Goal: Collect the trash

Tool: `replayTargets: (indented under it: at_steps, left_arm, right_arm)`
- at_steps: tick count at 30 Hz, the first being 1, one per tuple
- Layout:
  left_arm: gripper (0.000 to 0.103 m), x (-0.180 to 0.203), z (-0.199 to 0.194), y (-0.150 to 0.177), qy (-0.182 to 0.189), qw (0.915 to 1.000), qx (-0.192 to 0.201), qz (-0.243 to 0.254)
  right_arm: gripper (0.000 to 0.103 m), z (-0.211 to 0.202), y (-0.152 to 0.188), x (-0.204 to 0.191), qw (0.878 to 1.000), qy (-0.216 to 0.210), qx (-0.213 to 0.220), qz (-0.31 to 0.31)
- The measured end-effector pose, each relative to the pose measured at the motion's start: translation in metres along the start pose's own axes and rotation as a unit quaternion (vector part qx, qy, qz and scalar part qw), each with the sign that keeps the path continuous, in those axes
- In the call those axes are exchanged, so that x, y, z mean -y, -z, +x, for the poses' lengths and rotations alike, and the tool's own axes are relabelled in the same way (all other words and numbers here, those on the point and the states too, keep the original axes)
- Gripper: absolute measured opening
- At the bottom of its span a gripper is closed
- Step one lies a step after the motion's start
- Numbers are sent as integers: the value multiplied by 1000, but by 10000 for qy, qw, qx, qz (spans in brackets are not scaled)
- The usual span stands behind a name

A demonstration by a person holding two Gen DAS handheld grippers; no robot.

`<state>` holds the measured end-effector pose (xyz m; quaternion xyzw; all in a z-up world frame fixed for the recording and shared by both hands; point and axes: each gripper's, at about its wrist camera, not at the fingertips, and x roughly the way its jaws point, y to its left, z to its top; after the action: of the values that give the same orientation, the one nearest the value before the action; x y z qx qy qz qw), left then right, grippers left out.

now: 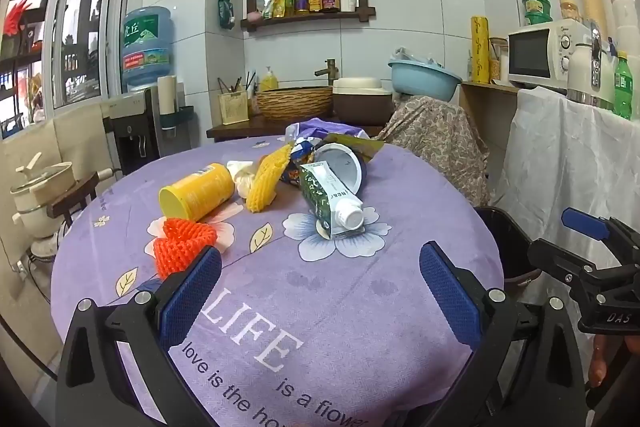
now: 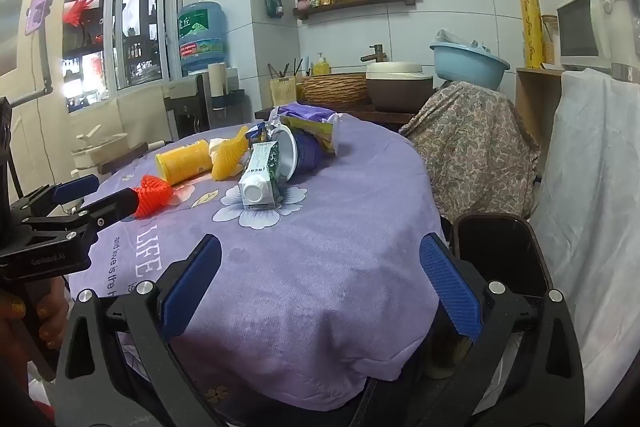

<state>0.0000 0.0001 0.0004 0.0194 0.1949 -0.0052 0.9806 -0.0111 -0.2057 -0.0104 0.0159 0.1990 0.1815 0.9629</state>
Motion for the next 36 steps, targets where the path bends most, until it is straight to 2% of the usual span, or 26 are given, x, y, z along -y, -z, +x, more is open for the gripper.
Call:
replayTargets:
  at_steps: [36]
  left_arm:
    - [98, 3, -2, 3, 97, 9999, -16, 27]
  right_arm:
    - [98, -4, 2, 3, 10000, 32, 24, 42]
